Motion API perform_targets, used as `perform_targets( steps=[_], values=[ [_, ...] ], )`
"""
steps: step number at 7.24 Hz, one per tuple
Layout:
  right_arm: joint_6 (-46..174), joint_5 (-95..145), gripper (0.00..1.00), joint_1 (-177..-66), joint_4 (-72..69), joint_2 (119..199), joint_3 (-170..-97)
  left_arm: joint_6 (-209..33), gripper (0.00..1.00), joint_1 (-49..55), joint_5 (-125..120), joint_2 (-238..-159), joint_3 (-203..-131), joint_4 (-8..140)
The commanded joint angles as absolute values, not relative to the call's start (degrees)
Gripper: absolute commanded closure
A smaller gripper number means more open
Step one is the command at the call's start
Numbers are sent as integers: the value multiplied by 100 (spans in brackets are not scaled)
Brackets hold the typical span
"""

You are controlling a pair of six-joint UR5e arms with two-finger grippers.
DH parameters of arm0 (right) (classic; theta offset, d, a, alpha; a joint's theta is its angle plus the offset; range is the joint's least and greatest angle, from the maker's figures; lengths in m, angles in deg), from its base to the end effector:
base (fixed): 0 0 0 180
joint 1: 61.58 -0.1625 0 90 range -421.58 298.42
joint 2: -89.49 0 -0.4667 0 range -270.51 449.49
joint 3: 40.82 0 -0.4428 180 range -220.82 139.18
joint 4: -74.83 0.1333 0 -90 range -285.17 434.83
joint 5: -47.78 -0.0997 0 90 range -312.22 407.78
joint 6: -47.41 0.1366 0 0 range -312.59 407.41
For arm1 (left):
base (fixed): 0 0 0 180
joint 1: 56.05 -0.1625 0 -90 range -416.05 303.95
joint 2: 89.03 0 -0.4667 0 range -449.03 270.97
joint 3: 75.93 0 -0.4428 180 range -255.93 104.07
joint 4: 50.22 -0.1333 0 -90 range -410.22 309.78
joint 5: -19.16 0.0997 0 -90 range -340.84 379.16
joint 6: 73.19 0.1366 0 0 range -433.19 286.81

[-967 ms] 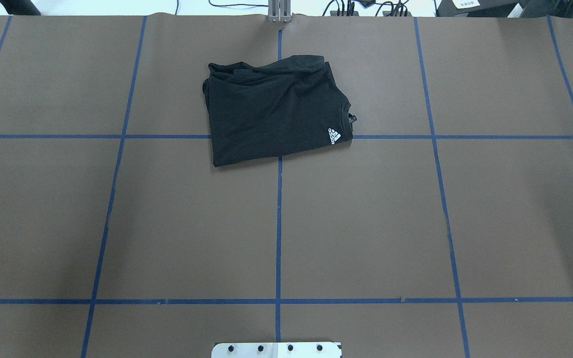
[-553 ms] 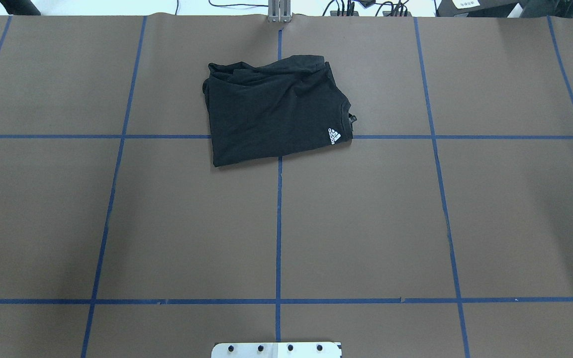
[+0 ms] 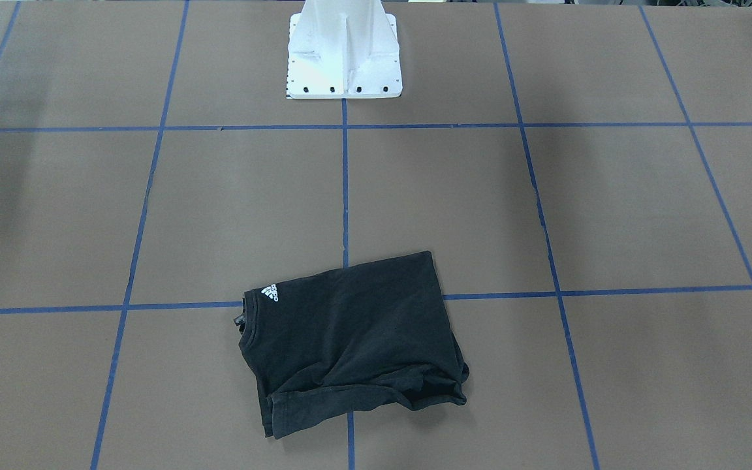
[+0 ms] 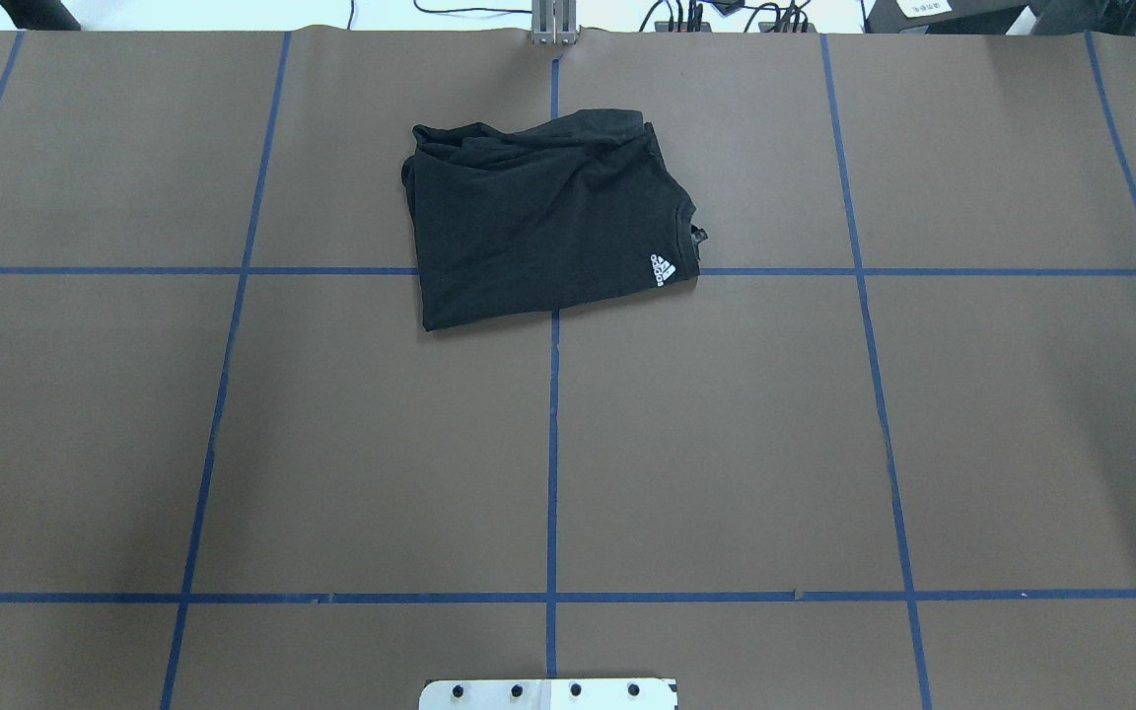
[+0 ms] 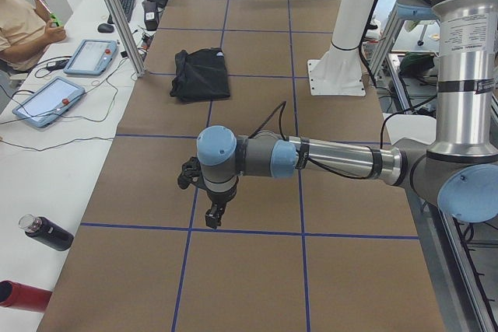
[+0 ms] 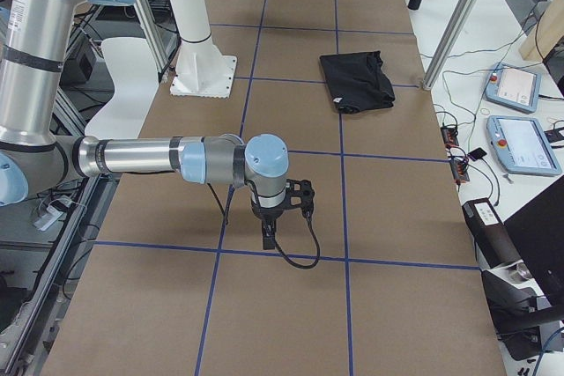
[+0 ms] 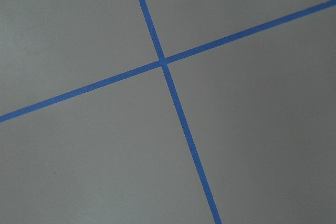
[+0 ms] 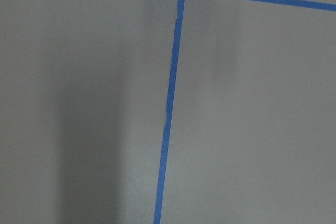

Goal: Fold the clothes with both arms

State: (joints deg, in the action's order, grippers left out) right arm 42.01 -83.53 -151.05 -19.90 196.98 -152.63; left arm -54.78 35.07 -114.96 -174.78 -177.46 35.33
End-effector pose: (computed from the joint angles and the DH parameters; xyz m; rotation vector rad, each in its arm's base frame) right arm 0.0394 -0.4006 0.6776 0.0238 -0.7209 -0.0964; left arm -0.0481 -0.5082 0.6648 0.1776 0.7539 0.3056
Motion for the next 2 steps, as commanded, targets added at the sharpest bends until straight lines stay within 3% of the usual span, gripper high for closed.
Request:
perform_targets(
  steps=[1,2],
  values=[
    [4196,-8352,0,-15062,-1992,19725,-15252,-5482,0,3509,-11496,-17481,-17762,3704],
    [4196,-8344,0,-15036,-2001,19733,-15244,-5482,0,3501,-11496,-17481,-17727,3749]
  ],
)
